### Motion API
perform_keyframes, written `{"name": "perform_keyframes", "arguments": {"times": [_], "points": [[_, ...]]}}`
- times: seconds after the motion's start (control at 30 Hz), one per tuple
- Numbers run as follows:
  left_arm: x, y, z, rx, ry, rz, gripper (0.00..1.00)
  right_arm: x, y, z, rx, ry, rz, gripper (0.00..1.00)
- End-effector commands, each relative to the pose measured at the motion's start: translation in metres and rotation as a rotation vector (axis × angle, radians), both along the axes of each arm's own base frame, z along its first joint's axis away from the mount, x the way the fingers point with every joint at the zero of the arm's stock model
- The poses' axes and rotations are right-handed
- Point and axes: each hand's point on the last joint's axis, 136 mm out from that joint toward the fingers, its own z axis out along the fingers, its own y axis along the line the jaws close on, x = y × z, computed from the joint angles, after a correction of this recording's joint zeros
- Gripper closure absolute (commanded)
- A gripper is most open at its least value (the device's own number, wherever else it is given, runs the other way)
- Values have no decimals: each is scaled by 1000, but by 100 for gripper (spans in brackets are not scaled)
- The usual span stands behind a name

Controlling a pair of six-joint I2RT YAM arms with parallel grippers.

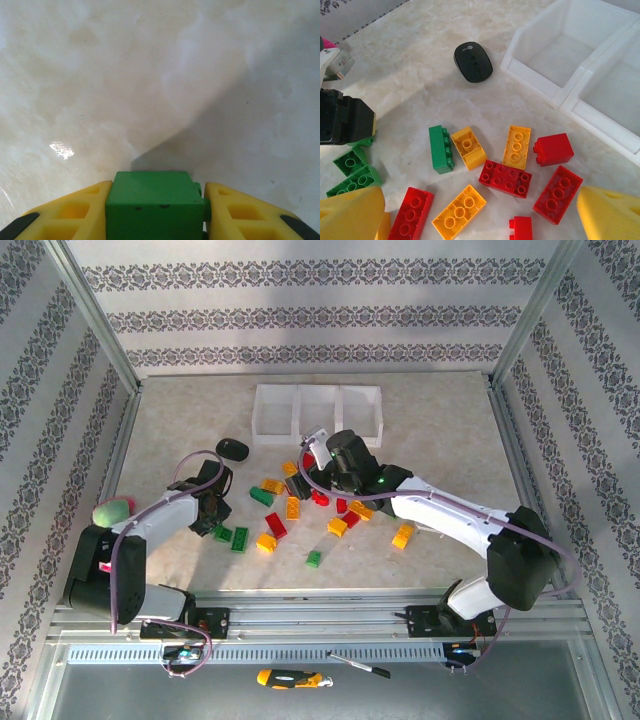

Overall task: Sort the legos into containers by color
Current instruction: Pick up the lego from the bottom-left of the table, then place the lego in the container.

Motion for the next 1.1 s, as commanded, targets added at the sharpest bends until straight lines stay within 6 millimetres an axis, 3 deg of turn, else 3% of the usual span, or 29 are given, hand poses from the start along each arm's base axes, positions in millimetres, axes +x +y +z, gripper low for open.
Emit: {"name": "perform_keyframes", "arguments": {"times": [0.0, 0.2, 0.4, 0.63, 0.87, 0.97, 1.03, 1.07], "points": [[28, -3, 32, 3, -87, -55, 70, 1, -3, 21, 62, -37, -18, 2], [101, -22, 77, 4, -199, -162, 70, 6, -13, 27, 97, -36, -52, 2], [181, -54, 105, 26, -266, -282, 70, 11, -24, 30, 117, -33, -89, 2], [253, -88, 108, 62, -264, -398, 70, 11, -33, 26, 118, -18, -112, 2], [295, -109, 95, 92, -224, -460, 68, 12, -41, 24, 115, -12, -141, 2], [302, -114, 94, 89, -219, -466, 59, 13, -44, 24, 115, -10, -158, 2], [304, -117, 97, 92, -225, -477, 30, 15, -49, 25, 117, -13, -184, 2], [303, -118, 100, 94, -229, -482, 23, 17, -52, 25, 119, -14, -201, 2]]}}
